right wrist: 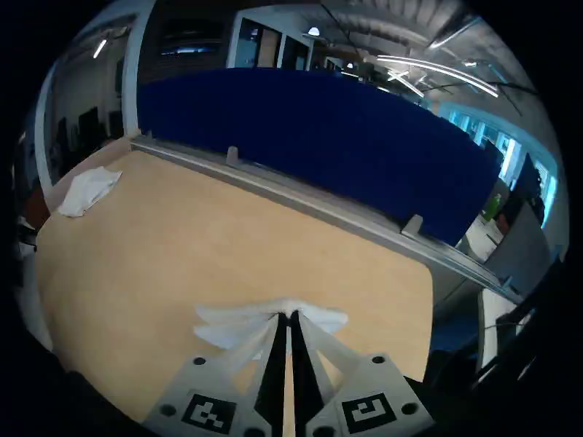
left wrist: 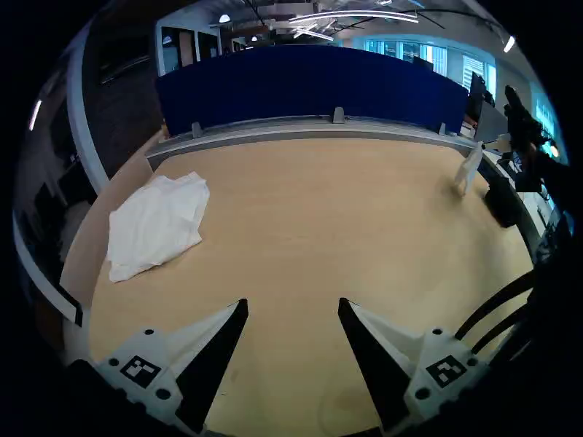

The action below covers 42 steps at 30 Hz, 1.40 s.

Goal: Fold towel

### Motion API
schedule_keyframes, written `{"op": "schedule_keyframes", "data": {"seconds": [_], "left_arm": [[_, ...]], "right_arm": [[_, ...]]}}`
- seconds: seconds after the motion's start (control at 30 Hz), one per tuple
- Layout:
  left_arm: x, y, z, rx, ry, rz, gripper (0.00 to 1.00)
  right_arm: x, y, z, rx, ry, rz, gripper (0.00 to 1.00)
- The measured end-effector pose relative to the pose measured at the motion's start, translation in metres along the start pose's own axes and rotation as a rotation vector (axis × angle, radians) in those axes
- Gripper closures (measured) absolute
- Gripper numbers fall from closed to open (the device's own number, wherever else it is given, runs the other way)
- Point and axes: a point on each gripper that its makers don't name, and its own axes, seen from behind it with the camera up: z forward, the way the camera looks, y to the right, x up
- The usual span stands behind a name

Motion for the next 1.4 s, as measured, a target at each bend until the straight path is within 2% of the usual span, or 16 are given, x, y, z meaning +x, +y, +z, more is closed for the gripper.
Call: {"op": "schedule_keyframes", "data": {"seconds": [0.3,0.53,0.77,1.07,1.4], "left_arm": [[0.000,0.005,0.003,-0.006,-0.003,0.010,0.08],[0.003,0.010,0.003,-0.013,-0.002,0.019,0.08],[0.002,0.014,0.004,-0.017,-0.004,0.032,0.08],[0.002,0.016,0.002,-0.017,-0.005,0.043,0.08],[0.001,0.016,0.001,-0.014,-0.005,0.049,0.08]], "right_arm": [[-0.043,0.000,-0.005,0.003,-0.045,0.033,0.96],[-0.092,0.000,-0.015,-0.007,-0.108,0.052,0.96],[-0.143,-0.004,-0.022,-0.017,-0.171,0.108,0.96],[-0.196,-0.002,-0.032,-0.055,-0.234,0.190,0.96],[-0.236,0.010,-0.035,-0.115,-0.303,0.234,0.96]]}}
